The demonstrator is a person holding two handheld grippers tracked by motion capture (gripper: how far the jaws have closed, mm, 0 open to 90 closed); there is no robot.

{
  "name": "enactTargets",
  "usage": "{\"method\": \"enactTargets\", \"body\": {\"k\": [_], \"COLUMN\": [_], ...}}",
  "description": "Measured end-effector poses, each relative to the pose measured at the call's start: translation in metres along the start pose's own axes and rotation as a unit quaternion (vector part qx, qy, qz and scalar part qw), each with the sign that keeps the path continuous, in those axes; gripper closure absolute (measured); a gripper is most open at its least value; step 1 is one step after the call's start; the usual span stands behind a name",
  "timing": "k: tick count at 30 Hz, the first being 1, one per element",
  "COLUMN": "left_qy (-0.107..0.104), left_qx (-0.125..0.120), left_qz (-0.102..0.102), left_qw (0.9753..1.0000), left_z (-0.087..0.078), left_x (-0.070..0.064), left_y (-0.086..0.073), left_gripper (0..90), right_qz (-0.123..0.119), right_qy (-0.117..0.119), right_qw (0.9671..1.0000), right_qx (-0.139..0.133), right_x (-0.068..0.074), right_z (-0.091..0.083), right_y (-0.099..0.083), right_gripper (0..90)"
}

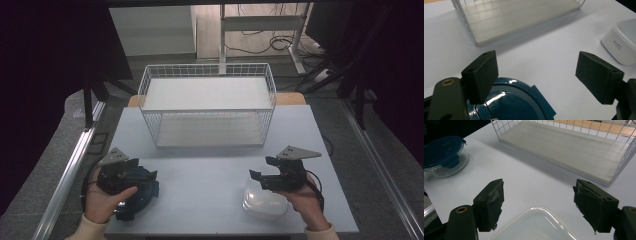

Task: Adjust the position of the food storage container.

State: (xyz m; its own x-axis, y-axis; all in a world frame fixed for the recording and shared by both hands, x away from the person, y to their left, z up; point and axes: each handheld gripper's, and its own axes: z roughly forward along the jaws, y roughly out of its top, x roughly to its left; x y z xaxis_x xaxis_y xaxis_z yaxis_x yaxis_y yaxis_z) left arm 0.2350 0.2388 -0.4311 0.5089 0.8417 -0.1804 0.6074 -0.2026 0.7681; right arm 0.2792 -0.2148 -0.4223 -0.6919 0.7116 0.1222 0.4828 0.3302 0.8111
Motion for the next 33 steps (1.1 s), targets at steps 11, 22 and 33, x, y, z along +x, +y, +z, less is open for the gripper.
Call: {"method": "enactTargets", "body": {"k": [11,22,33], "left_qy": [-0.004,0.012,0.036], "left_qx": [-0.003,-0.003,-0.013], "left_qz": [-0.008,-0.018,-0.043], "left_qw": [1.0,0.9998,0.9984], "left_z": [-0.004,-0.02,-0.055], "left_x": [0.004,0.01,0.031], "left_y": [-0.003,-0.01,-0.023], "left_gripper": [18.2,18.8,21.0], "right_qz": [0.008,0.007,0.006], "right_qy": [-0.006,-0.003,-0.002], "right_qw": [0.9999,1.0,1.0], "right_qx": [-0.001,0.001,0.0], "right_x": [0.0,0.001,0.001], "right_z": [-0.003,-0.001,-0.003], "right_y": [0.0,0.0,0.0], "right_gripper": [23.7,23.9,25.1]}}
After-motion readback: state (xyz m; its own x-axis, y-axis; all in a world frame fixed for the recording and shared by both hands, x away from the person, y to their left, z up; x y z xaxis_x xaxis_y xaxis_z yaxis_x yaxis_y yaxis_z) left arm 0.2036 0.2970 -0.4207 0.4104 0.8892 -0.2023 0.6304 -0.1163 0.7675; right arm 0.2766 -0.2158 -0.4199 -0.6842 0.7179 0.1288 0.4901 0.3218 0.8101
